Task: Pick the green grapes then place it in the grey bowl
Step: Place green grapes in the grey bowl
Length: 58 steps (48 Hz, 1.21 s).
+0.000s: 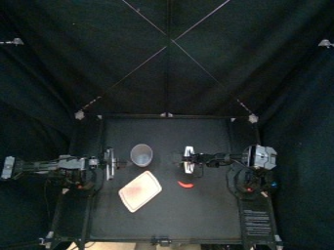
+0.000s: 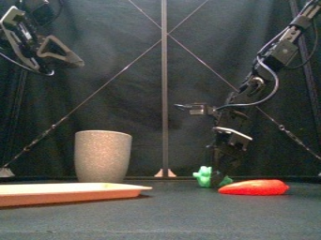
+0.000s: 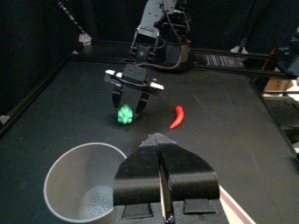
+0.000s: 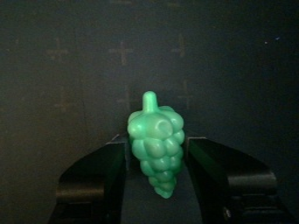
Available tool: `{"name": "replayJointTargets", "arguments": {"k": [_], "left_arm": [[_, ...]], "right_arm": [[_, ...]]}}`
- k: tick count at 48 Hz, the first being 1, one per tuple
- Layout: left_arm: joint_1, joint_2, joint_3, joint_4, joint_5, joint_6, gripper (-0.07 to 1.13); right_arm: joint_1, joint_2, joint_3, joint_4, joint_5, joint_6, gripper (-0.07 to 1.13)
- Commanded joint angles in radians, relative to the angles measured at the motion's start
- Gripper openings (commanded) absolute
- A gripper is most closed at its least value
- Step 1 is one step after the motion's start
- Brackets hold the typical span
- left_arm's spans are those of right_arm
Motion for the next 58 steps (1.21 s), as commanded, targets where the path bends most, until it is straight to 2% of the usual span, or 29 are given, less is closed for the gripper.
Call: {"name": "replayJointTargets", "arguments": {"k": [1,12,23,29,35,42,50,58], "left_arm": [[0.003,0.003,-0.011,-0.005,-0.003,-0.002,0.08],[0.003,0.003,-0.008,-0.009,-0.003,0.000,0.08],[0.003,0.003,-0.006,-0.009,-0.003,0.003,0.08],[0.003,0.003,-0.005,-0.009,-0.003,0.003,0.08],[0.003,0.005,0.003,-0.009,-0.003,0.005,0.08],[0.003,0.003,0.008,-0.009,-0.003,0.005,0.08],[0.002,0.003,0.011,-0.009,-0.003,0.005,0.08],[0.003,0.003,0.015,-0.008,-0.003,0.006,0.08]], "right_arm": [[0.003,-0.040,-0.020,0.003,-0.002,0.002,0.68],[0.060,-0.089,-0.077,0.012,0.000,0.002,0.64],[0.146,-0.110,-0.262,0.003,-0.057,-0.012,0.64],[0.163,-0.071,-0.356,-0.002,-0.117,-0.011,0.64],[0.158,0.005,-0.448,-0.002,-0.198,-0.011,0.64],[0.147,0.115,-0.558,-0.002,-0.224,-0.011,0.64],[0.117,0.233,-0.675,0.005,-0.199,0.000,0.64],[0.094,0.279,-0.739,0.051,-0.100,0.017,0.67]]}}
